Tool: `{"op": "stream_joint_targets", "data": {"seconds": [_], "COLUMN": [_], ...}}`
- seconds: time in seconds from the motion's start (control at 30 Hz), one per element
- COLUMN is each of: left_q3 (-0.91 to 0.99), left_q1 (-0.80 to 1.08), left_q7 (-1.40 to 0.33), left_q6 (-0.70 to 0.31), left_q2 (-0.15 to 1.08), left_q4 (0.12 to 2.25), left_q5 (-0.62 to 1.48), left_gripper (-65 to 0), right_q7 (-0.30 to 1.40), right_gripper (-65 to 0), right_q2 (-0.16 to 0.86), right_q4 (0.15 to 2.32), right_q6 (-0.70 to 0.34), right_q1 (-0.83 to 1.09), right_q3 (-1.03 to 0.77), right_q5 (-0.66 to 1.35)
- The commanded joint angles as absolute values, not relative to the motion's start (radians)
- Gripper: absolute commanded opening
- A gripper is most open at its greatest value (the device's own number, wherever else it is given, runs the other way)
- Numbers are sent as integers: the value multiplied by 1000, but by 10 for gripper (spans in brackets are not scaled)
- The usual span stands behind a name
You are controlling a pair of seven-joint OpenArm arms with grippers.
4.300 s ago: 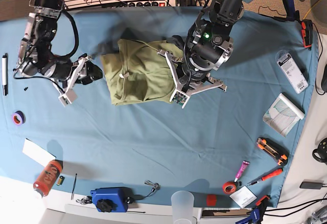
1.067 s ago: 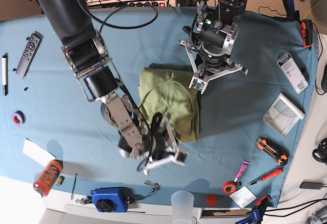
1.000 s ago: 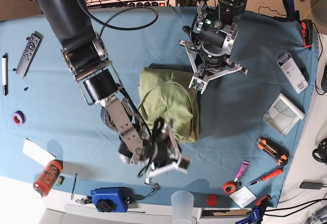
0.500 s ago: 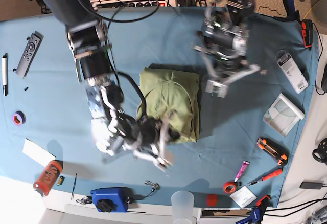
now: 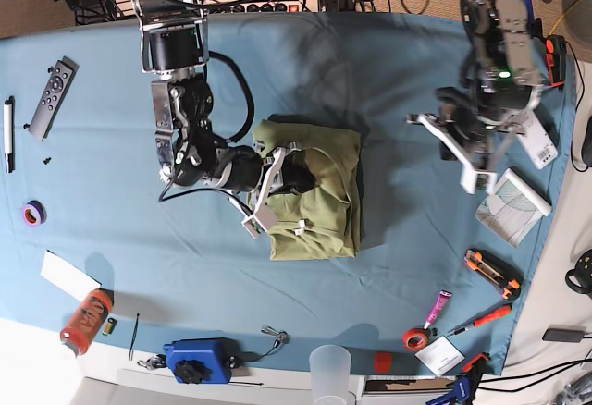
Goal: Layout the t-shirt on the table in an organized manner, then fold the t-shirt properly
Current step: 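Release the folded shirt and lift both grippers away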
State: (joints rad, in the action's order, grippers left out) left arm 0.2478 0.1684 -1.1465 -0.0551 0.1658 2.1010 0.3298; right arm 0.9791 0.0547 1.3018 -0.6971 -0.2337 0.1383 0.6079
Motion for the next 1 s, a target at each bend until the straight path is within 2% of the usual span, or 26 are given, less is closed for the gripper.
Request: {"op": "stream_joint_targets", "data": {"seconds": [0.0, 0.2, 0.33, 0.57, 0.67, 0.83, 0.97], "left_q3": [279, 433, 501, 559, 559, 560, 562], "left_q1": [158, 164, 170, 200, 209, 240, 265], "left_q7": [-1124, -1128, -1137, -1149, -1196, -1209, -1225], "left_q6": [-72, -213, -268, -296, -339, -341, -341], "left_q2": [170, 170, 170, 170, 170, 196, 202], "left_q4": [2129, 2137, 2137, 2137, 2137, 2137, 2137], "left_q5": [367, 593, 653, 651, 646, 644, 630], "left_gripper": [-650, -650, -650, -650, -650, -650, -650], "right_q7": [948, 929, 1045, 1224, 1225, 1225, 1232], "right_gripper": [-650, -650, -650, -650, -650, -650, -650], "right_q2": [55, 56, 56, 56, 56, 56, 56], "right_q4": [1314, 1316, 1403, 1726, 1822, 1933, 2037], "right_q6": [-698, -698, -698, -698, -680, -680, -679], "right_q1": [-249, -250, -252, -226, -178, -60, 32], "right_q3": [138, 137, 135, 135, 135, 130, 48], "right_q5": [590, 559, 666, 671, 602, 574, 575]}}
